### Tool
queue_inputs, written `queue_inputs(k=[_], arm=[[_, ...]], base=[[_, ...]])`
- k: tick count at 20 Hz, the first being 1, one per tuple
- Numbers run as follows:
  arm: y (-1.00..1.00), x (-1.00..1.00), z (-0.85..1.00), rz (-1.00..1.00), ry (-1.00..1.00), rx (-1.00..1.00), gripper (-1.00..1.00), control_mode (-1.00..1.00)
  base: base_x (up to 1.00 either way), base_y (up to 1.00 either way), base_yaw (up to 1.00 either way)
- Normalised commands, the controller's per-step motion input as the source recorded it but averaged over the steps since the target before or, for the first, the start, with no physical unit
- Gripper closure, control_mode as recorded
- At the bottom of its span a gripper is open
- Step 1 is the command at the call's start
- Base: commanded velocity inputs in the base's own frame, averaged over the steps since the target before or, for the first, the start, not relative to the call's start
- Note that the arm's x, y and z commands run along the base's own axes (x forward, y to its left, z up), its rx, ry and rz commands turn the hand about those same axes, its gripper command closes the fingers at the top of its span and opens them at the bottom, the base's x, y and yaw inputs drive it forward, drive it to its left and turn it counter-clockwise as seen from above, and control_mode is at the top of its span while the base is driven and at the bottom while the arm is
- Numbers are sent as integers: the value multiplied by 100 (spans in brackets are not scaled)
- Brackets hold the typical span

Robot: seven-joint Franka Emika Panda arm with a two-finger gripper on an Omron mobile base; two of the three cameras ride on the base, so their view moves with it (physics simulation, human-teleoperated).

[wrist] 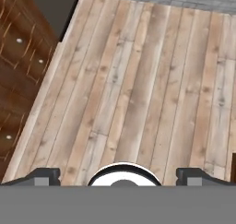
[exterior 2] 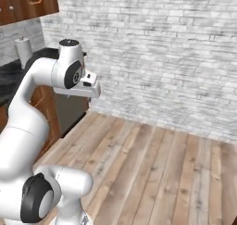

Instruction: Navigate to the dishwasher.

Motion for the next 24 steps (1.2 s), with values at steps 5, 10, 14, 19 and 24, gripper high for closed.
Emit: queue_inputs(k=[5,10,14,19,24], arm=[[0,0,0,0,0,0,-100,100],[0,0,0,0,0,0,-100,100],[0,0,0,0,0,0,-100,100],[0,0,0,0,0,0,-100,100],[0,0,0,0,0,0,-100,100]], base=[[100,23,7],[100,32,14],[100,35,23],[100,16,36],[100,4,42]])
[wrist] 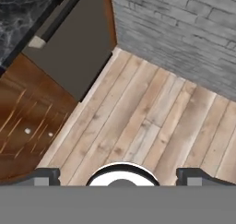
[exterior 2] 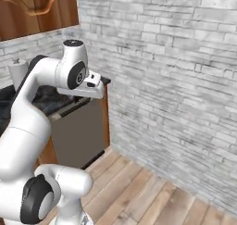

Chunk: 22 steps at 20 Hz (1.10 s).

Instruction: Navigate to the dishwasher.

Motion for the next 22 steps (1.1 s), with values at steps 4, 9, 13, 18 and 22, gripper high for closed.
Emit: queue_inputs(k=[4,9,13,18,22], arm=[[0,0,0,0,0,0,-100,100],[0,0,0,0,0,0,-100,100],[0,0,0,0,0,0,-100,100],[0,0,0,0,0,0,-100,100],[0,0,0,0,0,0,-100,100]], base=[[95,0,45],[69,0,58],[51,0,65],[52,-7,58],[74,-28,41]])
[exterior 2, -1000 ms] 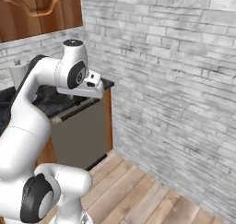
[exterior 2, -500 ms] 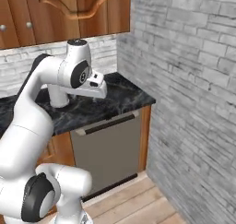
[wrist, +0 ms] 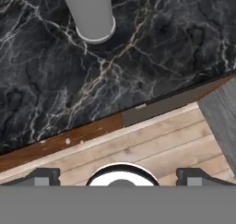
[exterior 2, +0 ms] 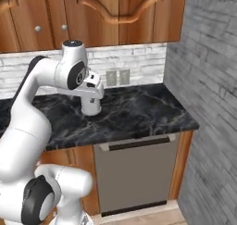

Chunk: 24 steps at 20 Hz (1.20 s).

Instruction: Navigate to the dishwasher.

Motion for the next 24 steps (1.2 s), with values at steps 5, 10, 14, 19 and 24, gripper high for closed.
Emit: queue_inputs(k=[5,10,14,19,24], arm=[[0,0,0,0,0,0,-100,100],[0,0,0,0,0,0,-100,100],[0,0,0,0,0,0,-100,100],[0,0,0,0,0,0,-100,100],[0,0,0,0,0,0,-100,100]], base=[[81,-61,30],[60,-91,27],[49,-66,41],[83,-36,44],[100,-13,33]])
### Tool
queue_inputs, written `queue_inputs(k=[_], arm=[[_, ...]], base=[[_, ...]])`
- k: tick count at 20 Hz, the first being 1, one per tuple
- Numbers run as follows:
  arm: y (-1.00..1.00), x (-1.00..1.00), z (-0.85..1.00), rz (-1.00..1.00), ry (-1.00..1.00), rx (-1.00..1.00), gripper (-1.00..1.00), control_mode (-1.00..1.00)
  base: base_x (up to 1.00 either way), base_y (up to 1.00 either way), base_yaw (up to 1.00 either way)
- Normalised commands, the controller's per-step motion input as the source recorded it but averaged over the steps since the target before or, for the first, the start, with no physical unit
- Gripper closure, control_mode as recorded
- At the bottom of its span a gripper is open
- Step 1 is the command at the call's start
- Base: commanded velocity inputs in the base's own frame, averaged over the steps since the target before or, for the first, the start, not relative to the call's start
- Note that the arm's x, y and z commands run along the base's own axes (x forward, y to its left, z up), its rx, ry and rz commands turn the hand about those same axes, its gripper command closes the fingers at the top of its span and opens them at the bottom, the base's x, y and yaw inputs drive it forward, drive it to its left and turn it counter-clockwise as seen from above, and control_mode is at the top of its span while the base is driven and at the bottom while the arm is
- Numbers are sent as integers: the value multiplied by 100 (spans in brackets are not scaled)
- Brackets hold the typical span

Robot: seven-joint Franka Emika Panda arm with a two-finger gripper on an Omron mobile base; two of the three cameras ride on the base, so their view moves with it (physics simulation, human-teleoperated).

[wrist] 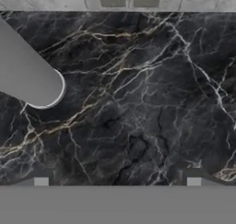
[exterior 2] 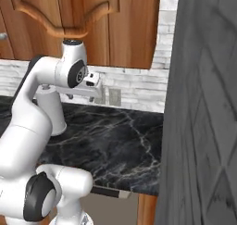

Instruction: Navigate to the dishwasher.

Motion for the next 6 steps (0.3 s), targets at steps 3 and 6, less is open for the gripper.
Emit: queue_inputs(k=[3,6], arm=[[0,0,0,0,0,0,-100,100],[0,0,0,0,0,0,-100,100]], base=[[99,-2,26],[5,0,9]])
